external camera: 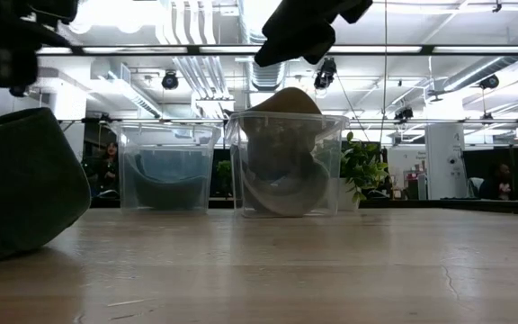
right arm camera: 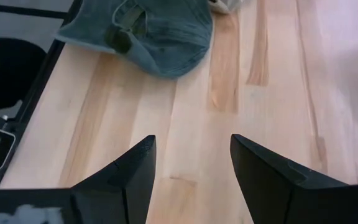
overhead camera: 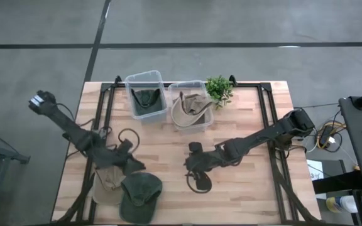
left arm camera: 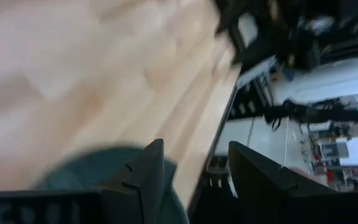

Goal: Pick & Place hat
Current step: Put the black cap into the left transparent bin

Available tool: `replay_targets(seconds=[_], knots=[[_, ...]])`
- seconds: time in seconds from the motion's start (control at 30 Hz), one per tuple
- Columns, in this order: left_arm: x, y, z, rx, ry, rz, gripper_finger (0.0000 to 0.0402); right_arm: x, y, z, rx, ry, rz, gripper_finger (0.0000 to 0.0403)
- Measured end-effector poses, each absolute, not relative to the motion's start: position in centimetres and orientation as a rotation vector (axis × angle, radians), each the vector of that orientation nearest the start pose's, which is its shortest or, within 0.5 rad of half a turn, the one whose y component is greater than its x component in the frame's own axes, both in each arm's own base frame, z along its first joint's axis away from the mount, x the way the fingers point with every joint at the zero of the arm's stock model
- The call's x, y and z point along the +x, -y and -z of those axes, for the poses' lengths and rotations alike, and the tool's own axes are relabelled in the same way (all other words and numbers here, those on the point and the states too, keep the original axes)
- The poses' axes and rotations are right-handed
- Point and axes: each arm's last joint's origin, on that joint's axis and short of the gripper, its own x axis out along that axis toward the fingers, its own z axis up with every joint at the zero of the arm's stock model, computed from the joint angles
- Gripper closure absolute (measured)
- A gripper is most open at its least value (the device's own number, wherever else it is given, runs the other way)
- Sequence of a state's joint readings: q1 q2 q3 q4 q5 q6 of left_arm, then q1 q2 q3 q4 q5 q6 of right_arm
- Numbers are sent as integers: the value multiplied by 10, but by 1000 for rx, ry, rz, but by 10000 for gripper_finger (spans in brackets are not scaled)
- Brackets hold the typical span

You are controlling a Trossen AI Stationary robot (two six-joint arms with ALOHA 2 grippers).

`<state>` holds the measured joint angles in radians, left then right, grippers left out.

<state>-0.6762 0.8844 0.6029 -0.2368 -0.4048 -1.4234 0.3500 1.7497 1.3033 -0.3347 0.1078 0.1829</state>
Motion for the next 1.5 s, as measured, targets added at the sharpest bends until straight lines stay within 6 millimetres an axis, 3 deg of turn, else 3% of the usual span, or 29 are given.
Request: replay_targets(seconds=[0.33,0.63,0.9,1.2,1.5], knots=[[167,162,-244,-1261,-865,-166,230,360,-128,-242,-46,-774,-176,202],[185,199,-257,-1172,-1075,-196,230,360,-128,-242,-64,-770,-185,202],[175,222,-254,-1066,-1420,-421,232,360,-128,-239,-79,-778,-192,202],[167,249,-215,-1014,-1477,-599,232,356,-128,-230,-91,-806,-195,202],[174,256,-202,-1002,-1407,-616,232,353,-128,-225,-93,-818,-195,202]])
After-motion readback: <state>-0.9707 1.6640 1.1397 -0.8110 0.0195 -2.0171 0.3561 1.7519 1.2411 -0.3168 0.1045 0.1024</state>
